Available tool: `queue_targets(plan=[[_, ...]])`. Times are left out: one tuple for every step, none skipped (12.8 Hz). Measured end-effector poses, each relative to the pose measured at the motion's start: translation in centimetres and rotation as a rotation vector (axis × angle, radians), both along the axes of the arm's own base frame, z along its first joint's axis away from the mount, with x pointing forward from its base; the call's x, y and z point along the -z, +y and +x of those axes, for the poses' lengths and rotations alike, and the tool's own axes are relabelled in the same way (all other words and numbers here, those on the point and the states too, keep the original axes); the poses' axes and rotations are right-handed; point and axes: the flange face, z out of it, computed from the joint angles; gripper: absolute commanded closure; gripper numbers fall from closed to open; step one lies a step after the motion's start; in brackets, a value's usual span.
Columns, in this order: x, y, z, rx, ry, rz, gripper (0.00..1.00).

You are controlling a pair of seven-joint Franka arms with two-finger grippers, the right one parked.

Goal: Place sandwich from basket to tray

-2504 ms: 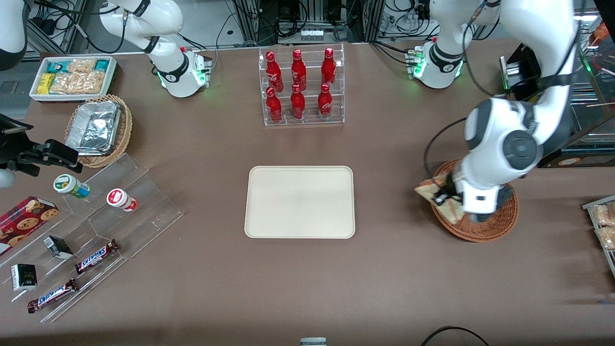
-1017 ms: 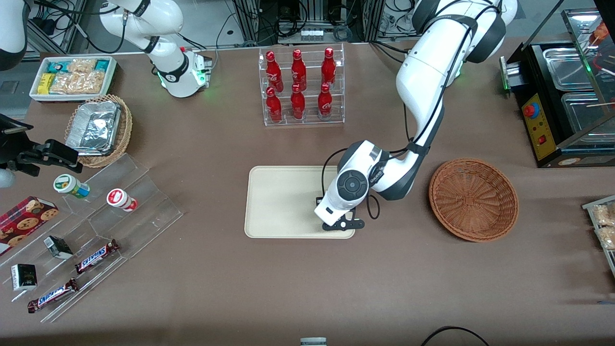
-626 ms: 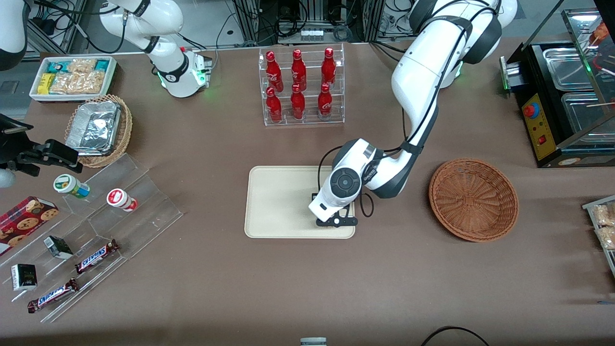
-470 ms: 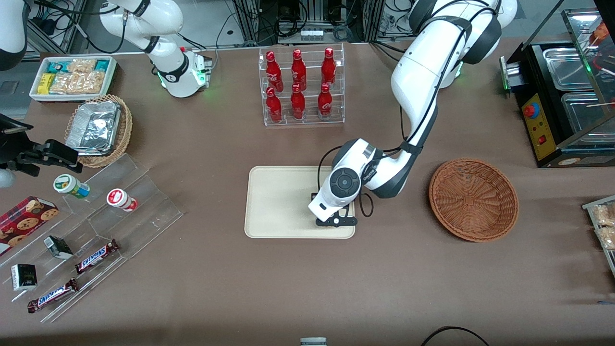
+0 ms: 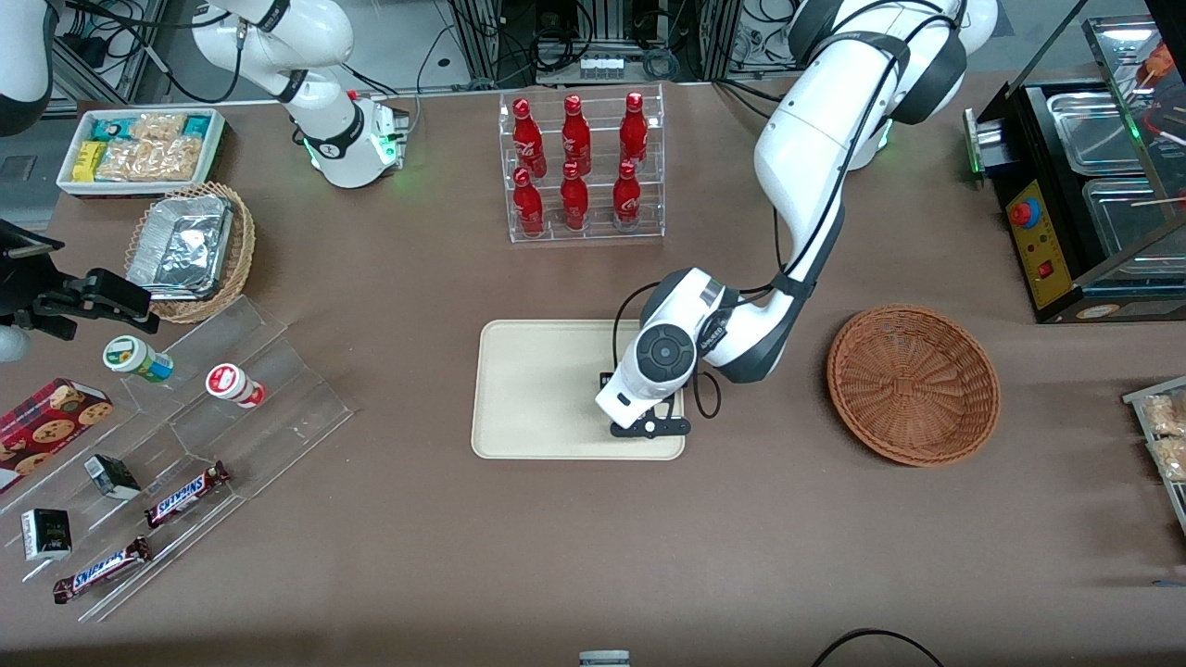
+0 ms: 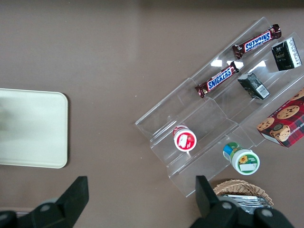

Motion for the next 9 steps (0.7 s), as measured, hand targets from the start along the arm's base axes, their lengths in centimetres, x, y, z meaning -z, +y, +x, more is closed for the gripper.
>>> queue_targets(plan=[[-0.7, 0.1, 0.3, -0.012, 0.0, 0.004, 0.0], [-2.0, 0.6, 0.7, -0.026, 0.007, 0.016, 0.0], [-4.5, 1.7, 1.4, -0.04, 0.014, 0.029, 0.0], [-8.0, 3.8, 2.4, -0.062, 0.024, 0.046, 0.0], [-11.9, 6.9, 3.4, -0.096, 0.035, 0.064, 0.0], [-16.0, 10.7, 4.5, -0.132, 0.035, 0.074, 0.0], [-19.6, 14.5, 5.1, -0.159, 0.022, 0.073, 0.0], [-22.6, 18.1, 5.4, -0.18, -0.001, 0.073, 0.0], [-24.7, 21.3, 5.4, -0.192, -0.023, 0.08, 0.0]])
